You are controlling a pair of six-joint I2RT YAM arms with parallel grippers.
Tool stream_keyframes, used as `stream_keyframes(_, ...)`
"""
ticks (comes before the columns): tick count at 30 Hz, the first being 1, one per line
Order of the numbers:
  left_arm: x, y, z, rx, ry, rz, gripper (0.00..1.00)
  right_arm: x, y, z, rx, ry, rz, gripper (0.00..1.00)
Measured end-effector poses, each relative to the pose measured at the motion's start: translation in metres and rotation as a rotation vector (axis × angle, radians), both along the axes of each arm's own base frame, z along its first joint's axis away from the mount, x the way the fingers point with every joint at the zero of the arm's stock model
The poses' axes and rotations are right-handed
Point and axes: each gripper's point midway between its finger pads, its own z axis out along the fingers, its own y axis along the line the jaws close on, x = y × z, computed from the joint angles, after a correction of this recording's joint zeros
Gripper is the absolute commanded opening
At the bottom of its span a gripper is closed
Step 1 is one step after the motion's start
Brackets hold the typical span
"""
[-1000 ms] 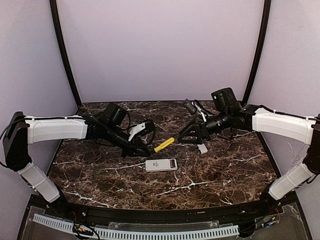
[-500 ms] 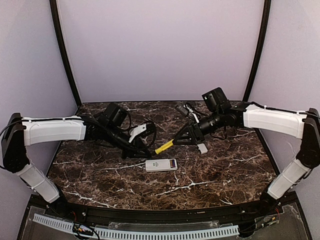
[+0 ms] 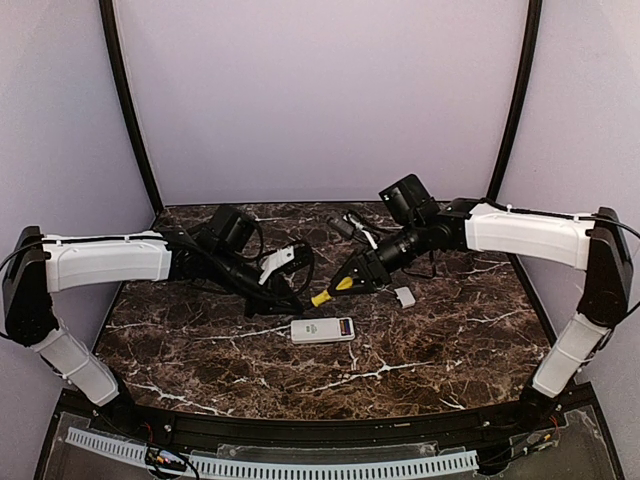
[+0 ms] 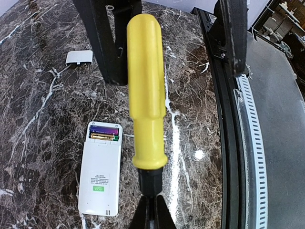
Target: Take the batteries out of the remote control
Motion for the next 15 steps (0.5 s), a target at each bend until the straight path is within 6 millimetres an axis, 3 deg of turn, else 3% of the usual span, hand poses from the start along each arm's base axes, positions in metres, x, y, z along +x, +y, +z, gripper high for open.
stream_keyframes(5, 0.0, 0.0, 0.0, 0.002, 0.001, 0.004, 0.0, -0.002, 0.004, -0.004, -0.017, 0.009, 0.011, 0.44)
stream_keyframes(15, 0.002, 0.0, -0.001, 0.01, -0.001, 0.017, 0.0, -0.003, 0.009, -0.017, -0.055, 0.032, 0.025, 0.39)
